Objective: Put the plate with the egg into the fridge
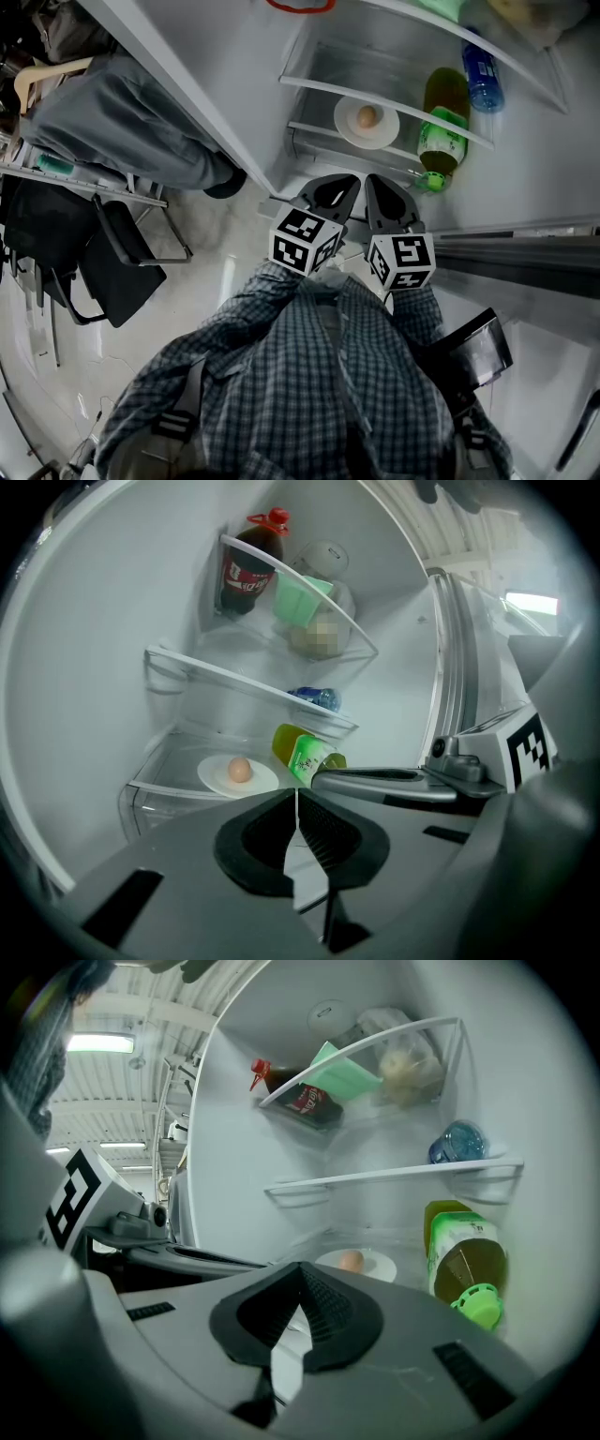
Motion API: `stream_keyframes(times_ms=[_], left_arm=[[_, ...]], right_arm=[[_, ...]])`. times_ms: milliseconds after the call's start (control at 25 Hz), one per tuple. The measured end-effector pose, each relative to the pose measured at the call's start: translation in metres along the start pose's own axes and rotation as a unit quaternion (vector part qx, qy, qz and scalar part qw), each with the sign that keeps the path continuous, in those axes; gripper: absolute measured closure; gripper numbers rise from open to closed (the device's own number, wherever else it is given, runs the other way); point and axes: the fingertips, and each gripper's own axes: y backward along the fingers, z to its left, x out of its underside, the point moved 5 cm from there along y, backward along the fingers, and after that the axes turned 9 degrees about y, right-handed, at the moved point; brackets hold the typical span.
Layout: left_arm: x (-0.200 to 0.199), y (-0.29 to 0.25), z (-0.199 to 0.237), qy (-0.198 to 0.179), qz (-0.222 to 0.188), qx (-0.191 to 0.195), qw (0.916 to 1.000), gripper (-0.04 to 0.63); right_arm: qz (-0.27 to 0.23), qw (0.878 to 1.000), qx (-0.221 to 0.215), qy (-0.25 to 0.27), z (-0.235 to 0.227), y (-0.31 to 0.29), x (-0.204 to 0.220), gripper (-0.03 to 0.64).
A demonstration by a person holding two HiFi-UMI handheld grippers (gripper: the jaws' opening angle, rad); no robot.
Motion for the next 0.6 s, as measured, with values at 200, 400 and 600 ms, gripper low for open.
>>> stream_keyframes(times_ms=[200,400,600], left_arm=[[0.0006,0.0005,-0.0028,0.001,-0.001,0.0,1.0,0.577],[0.0018,0.002,-0.0045,0.004,0.001,-0.001,1.0,0.578],[0.0034,0.0023,-0.0083,0.006,0.003,-0.001,1.0,0.577]], right_arm=[[0.001,1.0,0.0,0.002,-0.0002,0.0034,0.0023,0.611],[0.006,1.0,-0.003,0.0,0.0027,0.0061,0.0036,0.611],[0.009,1.0,-0.006,-0.009,0.0026,0.0091,0.0058,0.611]])
